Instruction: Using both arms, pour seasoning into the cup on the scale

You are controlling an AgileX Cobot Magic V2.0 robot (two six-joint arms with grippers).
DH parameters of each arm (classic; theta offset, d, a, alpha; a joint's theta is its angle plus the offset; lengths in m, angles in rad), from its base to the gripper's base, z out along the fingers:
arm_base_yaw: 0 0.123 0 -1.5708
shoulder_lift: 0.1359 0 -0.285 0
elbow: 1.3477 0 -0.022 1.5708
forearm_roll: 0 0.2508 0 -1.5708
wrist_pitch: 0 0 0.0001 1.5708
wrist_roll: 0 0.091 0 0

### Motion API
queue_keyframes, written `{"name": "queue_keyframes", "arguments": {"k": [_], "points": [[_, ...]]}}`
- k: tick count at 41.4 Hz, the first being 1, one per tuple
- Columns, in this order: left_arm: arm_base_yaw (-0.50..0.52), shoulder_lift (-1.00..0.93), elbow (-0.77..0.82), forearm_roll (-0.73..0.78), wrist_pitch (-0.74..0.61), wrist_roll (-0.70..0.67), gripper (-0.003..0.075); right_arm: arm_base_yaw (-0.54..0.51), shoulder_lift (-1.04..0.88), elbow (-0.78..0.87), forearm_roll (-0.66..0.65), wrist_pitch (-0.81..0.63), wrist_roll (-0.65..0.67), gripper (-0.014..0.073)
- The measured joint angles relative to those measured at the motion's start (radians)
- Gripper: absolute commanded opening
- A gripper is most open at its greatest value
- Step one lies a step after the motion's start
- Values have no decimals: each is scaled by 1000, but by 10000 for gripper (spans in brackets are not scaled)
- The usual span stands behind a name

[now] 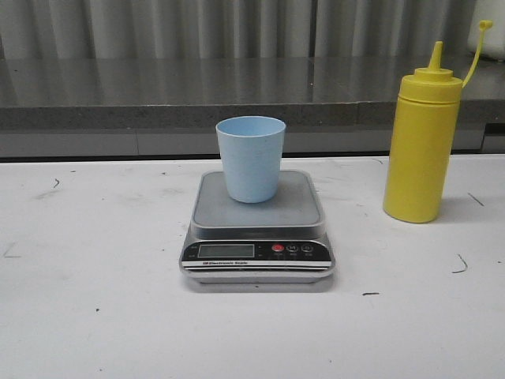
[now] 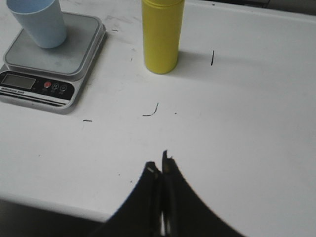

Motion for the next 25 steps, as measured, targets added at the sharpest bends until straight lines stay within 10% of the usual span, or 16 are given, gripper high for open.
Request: {"name": "queue_keyframes", "arguments": {"k": [25], "points": [[0,0,0,0,2,0,-20,-172,-406,668,-40,-722,0,-69]]}}
